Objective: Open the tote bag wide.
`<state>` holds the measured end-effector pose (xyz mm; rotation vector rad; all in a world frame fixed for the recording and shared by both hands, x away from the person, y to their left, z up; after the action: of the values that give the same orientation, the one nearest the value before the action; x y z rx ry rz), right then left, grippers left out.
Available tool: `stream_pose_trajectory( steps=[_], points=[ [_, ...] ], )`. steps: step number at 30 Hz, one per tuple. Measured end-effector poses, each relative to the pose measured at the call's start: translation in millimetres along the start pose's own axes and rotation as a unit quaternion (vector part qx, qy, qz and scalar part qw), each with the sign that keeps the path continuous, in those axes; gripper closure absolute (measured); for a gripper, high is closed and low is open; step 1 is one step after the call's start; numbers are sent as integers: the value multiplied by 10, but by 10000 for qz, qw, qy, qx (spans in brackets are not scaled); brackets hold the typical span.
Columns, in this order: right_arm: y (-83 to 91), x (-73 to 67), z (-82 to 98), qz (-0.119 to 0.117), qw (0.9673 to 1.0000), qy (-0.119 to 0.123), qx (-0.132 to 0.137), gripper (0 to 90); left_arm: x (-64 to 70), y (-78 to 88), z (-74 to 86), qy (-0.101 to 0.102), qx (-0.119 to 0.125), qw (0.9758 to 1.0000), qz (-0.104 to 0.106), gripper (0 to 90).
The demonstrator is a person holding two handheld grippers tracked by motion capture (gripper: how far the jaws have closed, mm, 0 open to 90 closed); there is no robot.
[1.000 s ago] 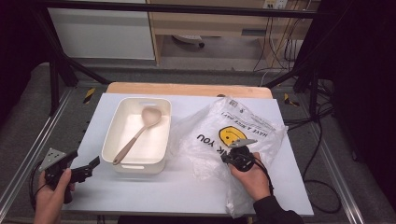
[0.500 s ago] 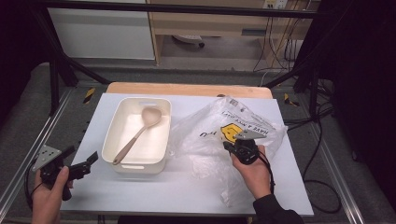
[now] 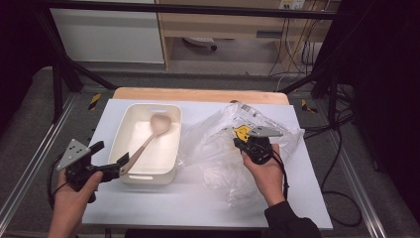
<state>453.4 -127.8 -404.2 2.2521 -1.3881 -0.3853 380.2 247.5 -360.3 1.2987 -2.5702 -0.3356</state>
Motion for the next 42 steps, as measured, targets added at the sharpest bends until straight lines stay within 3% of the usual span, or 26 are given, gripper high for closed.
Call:
stream_pose_trajectory(
  steps=[6,10,12,18,22,24,27,32,36,40,42],
  points=[
    [-5,-4,35,-50,10000,-69,-5,900,514,-329,-46,-260,-184,9984,473,146],
    [-10,-8,65,-67,9999,-77,-38,900,838,-565,-41,-492,-184,9962,695,295],
    [-15,-12,74,-66,9999,-80,-46,900,977,-689,-30,-509,-194,9949,845,399],
    [-29,-37,97,-98,9999,-87,-82,900,1342,-1074,90,-465,-431,9910,1183,640],
    [-29,-45,89,-122,9998,-128,-57,900,1561,-1328,224,-633,-592,9884,1248,732],
    [-19,-43,80,-132,9998,-136,-47,900,1667,-1452,300,-719,-686,9859,1348,775],
    [-9,-27,66,-121,9998,-165,-4,900,1758,-1641,408,-774,-844,9828,1448,845],
    [3,-13,55,-144,9997,-194,12,900,1762,-1880,493,-594,-923,9823,1516,891],
    [11,1,40,-148,9996,-231,34,900,1777,-1984,560,-638,-1036,9805,1546,900],
    [11,7,24,-168,9995,-262,40,900,1785,-2085,628,-829,-1196,9777,1517,900],
    [20,13,3,-186,9994,-298,63,900,1777,-2137,702,-1063,-1408,9735,1453,900]
  ],
)
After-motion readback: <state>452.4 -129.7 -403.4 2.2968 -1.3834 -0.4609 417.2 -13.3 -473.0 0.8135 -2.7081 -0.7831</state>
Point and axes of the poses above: each handheld gripper's, and its own axes: y roughly backward along the jaws, z roughly out of its underside, x roughly to its right, the point moved 7 cm from there along -y, roughly forward along the jaws, and after that the axes turned 7 degrees about z, right-handed, at the moved point
